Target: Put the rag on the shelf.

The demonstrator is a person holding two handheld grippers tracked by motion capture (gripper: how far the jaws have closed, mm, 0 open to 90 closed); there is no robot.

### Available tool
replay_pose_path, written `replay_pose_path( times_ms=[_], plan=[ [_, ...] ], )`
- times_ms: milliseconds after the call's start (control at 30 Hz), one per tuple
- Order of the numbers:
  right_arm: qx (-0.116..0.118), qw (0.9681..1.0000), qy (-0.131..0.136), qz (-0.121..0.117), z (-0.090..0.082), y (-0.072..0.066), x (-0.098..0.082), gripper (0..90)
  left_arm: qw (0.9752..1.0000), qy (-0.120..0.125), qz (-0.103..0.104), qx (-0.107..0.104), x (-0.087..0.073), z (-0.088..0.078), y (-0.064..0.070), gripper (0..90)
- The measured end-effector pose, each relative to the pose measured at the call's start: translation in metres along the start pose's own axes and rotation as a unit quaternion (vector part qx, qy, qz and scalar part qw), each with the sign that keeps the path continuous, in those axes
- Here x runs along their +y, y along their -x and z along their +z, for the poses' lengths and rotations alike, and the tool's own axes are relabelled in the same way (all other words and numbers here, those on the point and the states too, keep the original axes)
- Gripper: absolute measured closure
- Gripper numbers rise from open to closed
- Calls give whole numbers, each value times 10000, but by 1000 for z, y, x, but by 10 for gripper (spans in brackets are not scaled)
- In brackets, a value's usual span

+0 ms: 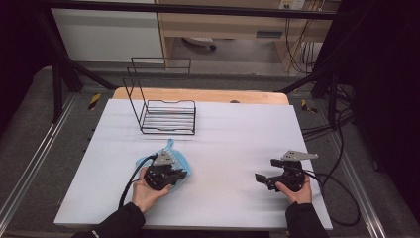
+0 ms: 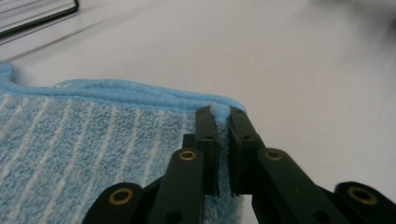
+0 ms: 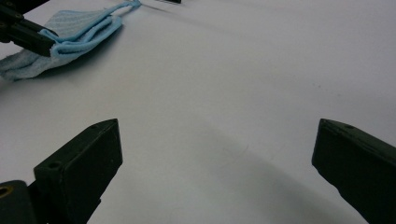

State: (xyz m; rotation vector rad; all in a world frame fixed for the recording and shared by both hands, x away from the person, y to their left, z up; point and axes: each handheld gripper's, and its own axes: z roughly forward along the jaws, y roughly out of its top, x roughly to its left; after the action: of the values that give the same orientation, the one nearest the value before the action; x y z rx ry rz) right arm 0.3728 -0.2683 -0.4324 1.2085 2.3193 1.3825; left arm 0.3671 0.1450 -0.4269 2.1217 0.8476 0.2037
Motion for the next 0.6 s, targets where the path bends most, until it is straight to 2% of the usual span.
replay_pose_path(
  times_ms=[333,433,533,600],
  plan=[
    [2,10000,-4,4,0,0,0,23,9988,-143,292,-367,0,12,25,835],
    [-2,10000,-1,-13,0,0,0,23,9988,-143,287,-379,-2,12,28,824],
    [4,10000,-13,-25,1,0,0,24,9986,-166,305,-388,-2,10,27,756],
    [11,10000,-10,-30,1,-1,-1,25,9988,-176,272,-361,-2,5,27,656]
  ],
)
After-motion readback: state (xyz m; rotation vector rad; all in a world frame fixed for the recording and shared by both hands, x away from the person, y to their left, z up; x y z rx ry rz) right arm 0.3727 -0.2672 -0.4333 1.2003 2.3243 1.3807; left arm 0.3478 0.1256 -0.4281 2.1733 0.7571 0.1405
